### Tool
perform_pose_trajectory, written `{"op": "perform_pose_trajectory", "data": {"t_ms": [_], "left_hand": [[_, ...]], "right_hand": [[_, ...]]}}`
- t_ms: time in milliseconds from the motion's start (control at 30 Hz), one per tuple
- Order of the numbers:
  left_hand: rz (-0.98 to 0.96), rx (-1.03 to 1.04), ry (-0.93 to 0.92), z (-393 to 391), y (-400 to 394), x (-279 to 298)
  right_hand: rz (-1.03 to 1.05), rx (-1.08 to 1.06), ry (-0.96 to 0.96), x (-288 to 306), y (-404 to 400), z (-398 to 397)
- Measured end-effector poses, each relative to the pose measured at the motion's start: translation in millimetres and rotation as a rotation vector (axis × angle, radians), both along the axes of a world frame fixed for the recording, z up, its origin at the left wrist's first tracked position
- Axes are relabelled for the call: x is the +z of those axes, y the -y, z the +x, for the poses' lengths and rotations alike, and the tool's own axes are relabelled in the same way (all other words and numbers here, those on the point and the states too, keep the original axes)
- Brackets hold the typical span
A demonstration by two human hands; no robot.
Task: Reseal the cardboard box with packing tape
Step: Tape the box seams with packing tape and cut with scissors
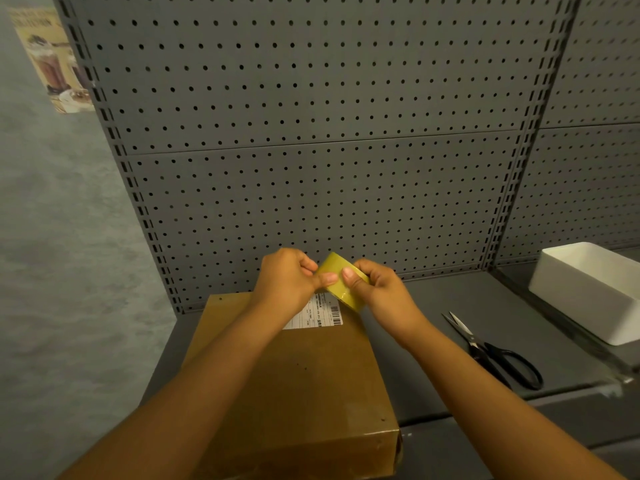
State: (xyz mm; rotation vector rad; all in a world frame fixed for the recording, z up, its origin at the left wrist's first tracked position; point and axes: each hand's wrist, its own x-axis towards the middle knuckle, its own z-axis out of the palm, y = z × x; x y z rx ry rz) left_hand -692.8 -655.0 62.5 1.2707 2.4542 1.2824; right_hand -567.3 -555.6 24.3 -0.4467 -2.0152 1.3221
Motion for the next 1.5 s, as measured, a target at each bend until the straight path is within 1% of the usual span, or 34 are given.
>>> {"op": "perform_pose_trajectory", "data": {"t_ms": [167, 467, 667, 900, 1300, 1400, 1500], "left_hand": [[-0.017, 0.033, -0.033, 1.6, 4.0, 1.2], [-0.120, 0.011, 0.038, -2.3, 4.6, 6.7], [-0.101, -0.007, 0.110, -4.6, 5.2, 4.7], [-0.060, -0.055, 0.037, -1.4, 4.1, 4.4], [0.035, -0.095, 0.075, 4.5, 4.3, -0.3], [0.003, -0.067, 0.031, 2.5, 2.5, 1.9], [-0.054, -0.055, 0.052, -3.5, 4.4, 3.1]], "right_hand": [[0.030, 0.003, 0.017, 0.1, 1.5, -1.0], [0.029, 0.033, 0.023, 1.6, 2.7, 0.8], [0.026, 0.048, 0.019, 0.7, 3.8, 0.6], [0.018, 0.045, 0.023, -0.4, 0.9, -0.1], [0.021, 0.051, 0.016, -0.6, 1.3, 1.7], [-0.001, 0.062, 0.004, -0.5, 0.9, 4.5], [0.020, 0.066, 0.008, -0.9, 3.1, 4.0]]}}
